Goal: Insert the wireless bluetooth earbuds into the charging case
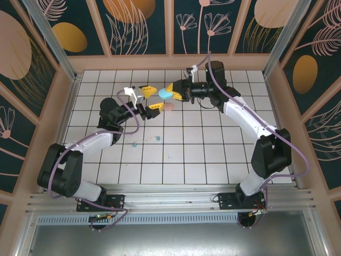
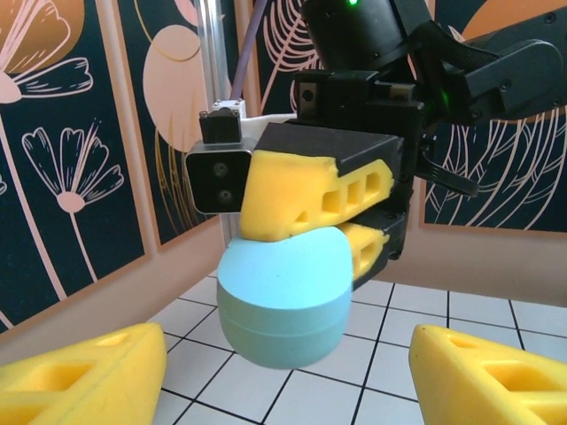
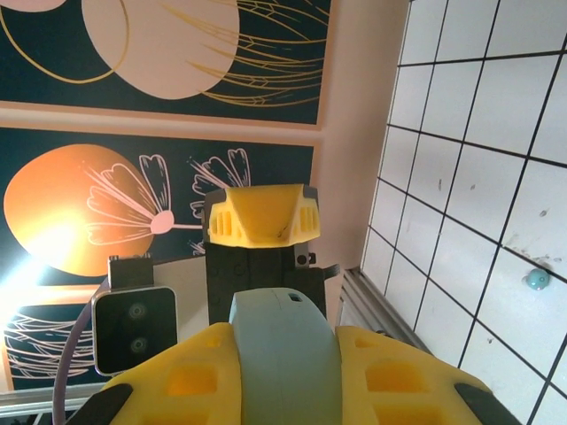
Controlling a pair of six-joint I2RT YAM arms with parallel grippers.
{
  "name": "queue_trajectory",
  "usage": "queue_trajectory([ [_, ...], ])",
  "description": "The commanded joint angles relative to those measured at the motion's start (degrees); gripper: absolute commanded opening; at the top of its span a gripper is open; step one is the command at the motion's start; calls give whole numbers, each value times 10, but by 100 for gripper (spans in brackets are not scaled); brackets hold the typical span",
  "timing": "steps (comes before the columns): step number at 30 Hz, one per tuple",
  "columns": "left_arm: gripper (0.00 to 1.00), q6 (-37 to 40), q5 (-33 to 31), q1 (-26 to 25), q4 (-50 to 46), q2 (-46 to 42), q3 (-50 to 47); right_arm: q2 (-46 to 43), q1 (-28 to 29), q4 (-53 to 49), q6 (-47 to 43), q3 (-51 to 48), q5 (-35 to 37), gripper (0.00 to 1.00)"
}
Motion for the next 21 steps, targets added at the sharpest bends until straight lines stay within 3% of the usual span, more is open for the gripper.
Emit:
queue_trajectory([
  [1,70,-29,24,0,37,13,24,-4,10,23,6,14,-14,9],
  [16,65,-50,24,0,49,32,30,7,20,21,8,28,-13,9],
  [21,58,-50,25,0,45,34,34,6,22,20,9,29,-12,9],
])
